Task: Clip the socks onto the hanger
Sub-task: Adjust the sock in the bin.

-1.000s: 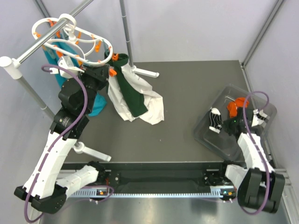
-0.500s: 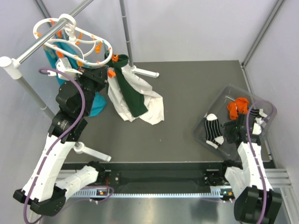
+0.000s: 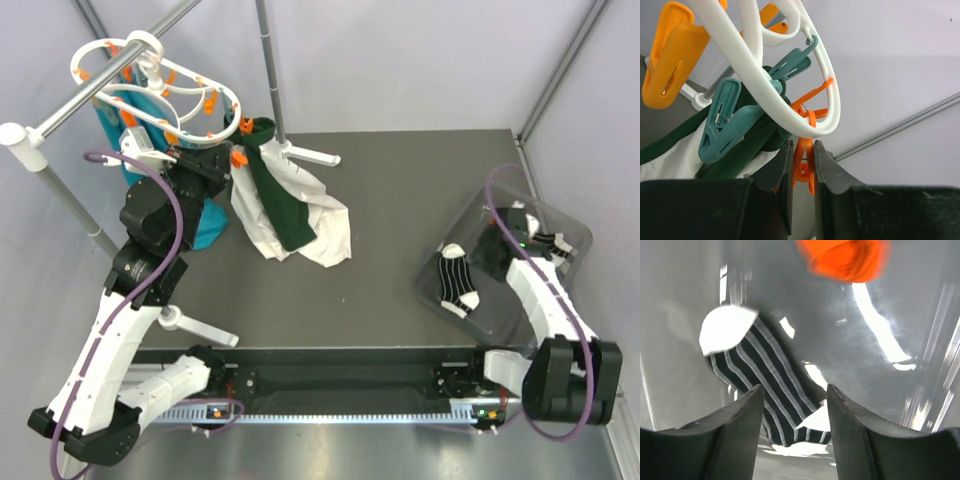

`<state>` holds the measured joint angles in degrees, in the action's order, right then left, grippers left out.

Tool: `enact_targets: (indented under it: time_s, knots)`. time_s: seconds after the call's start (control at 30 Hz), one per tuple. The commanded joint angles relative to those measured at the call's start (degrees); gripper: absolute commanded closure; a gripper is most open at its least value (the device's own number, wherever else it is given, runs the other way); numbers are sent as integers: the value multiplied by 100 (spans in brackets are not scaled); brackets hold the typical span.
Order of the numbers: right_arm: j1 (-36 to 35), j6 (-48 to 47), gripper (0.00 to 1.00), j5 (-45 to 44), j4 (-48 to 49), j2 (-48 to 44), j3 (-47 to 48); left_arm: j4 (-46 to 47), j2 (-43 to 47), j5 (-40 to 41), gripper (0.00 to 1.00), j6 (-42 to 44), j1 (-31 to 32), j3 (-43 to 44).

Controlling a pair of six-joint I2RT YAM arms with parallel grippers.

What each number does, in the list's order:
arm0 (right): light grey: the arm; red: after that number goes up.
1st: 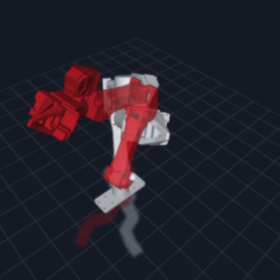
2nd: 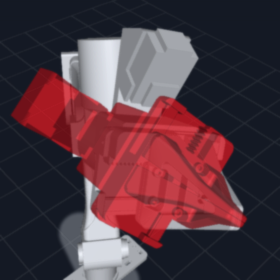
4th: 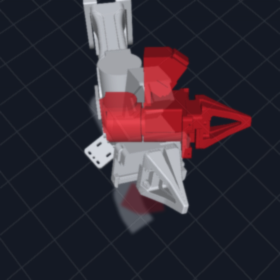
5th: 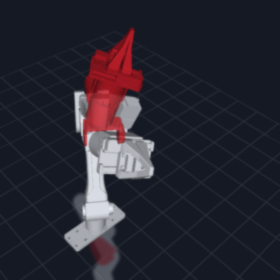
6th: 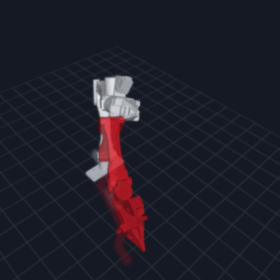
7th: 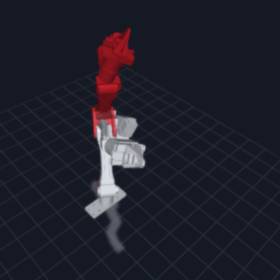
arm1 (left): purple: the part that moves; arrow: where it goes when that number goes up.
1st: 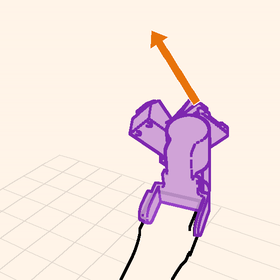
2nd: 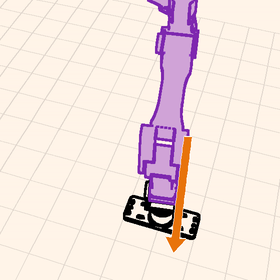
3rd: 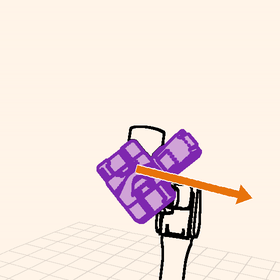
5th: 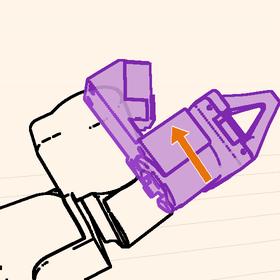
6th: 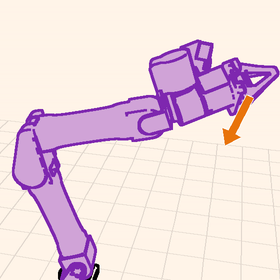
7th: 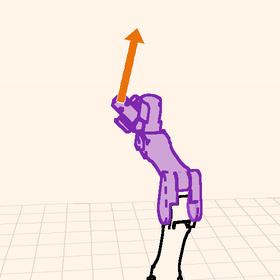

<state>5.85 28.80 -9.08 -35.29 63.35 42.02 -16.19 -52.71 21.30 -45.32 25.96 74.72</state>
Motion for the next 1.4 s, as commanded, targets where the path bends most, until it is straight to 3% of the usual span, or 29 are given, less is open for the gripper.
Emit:
enact_targets:
  time_s: [0.0,0.6,0.7,0.93,1.13,1.37]
  knots:
    - [-917,-173,46,-726,-57,570,464,-174,32,-328,100,-3,32,-98]
    - [-1244,161,57,-911,769,2312,544,-377,147,-205,100,6,32,-1]
    - [-1226,223,79,-850,909,2392,430,-403,129,-205,100,6,32,-10]
    - [-1077,460,100,-595,989,2419,202,-403,120,-196,100,32,32,8]
    - [-208,1066,100,369,586,1690,245,-368,85,-267,100,41,32,16]
    - [1917,2778,100,1909,259,628,-193,-306,103,-381,100,-29,32,-45]
